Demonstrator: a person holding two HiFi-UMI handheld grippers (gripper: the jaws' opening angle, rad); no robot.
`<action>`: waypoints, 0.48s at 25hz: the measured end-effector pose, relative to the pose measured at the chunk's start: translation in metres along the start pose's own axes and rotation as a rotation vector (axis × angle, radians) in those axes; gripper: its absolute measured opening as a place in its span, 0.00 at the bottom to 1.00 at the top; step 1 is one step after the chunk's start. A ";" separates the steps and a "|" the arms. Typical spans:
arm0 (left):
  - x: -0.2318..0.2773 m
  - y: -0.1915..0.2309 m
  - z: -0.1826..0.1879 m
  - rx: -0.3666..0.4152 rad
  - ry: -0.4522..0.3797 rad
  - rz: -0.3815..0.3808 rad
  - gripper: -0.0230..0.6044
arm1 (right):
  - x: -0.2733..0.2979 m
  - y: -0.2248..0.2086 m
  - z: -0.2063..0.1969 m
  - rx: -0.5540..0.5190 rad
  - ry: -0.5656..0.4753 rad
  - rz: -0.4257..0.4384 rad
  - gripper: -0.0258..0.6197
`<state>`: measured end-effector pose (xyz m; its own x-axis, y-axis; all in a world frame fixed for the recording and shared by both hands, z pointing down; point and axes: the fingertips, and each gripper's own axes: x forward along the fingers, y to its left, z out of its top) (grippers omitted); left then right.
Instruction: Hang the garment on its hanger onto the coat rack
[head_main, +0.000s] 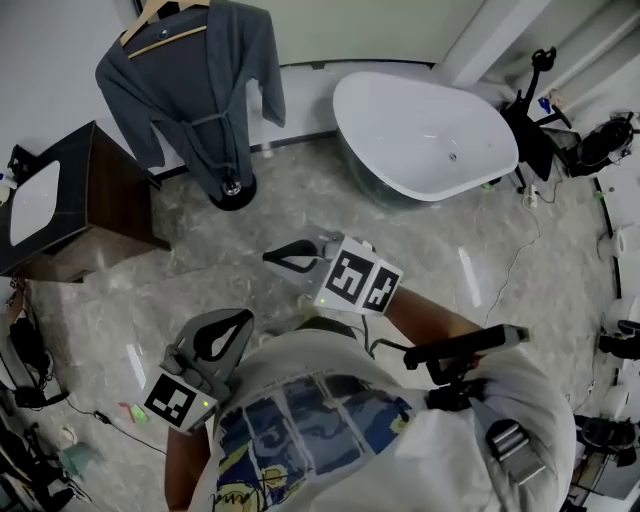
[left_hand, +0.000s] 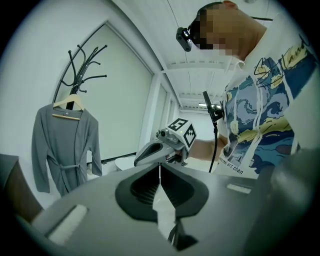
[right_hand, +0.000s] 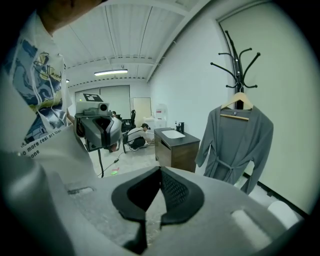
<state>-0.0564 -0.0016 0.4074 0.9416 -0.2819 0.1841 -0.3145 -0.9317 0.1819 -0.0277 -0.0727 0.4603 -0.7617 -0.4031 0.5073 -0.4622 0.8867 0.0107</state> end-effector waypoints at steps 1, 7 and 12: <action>-0.004 -0.001 -0.002 0.002 -0.001 -0.004 0.05 | 0.001 0.005 0.001 -0.002 0.001 -0.001 0.04; -0.029 0.001 -0.012 -0.005 0.000 -0.019 0.05 | 0.016 0.025 0.007 -0.008 0.012 -0.013 0.04; -0.044 0.000 -0.018 -0.010 -0.006 -0.028 0.05 | 0.024 0.042 0.011 -0.015 0.019 -0.014 0.04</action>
<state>-0.0997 0.0151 0.4170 0.9508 -0.2572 0.1727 -0.2892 -0.9368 0.1967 -0.0705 -0.0479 0.4633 -0.7464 -0.4109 0.5236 -0.4655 0.8845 0.0306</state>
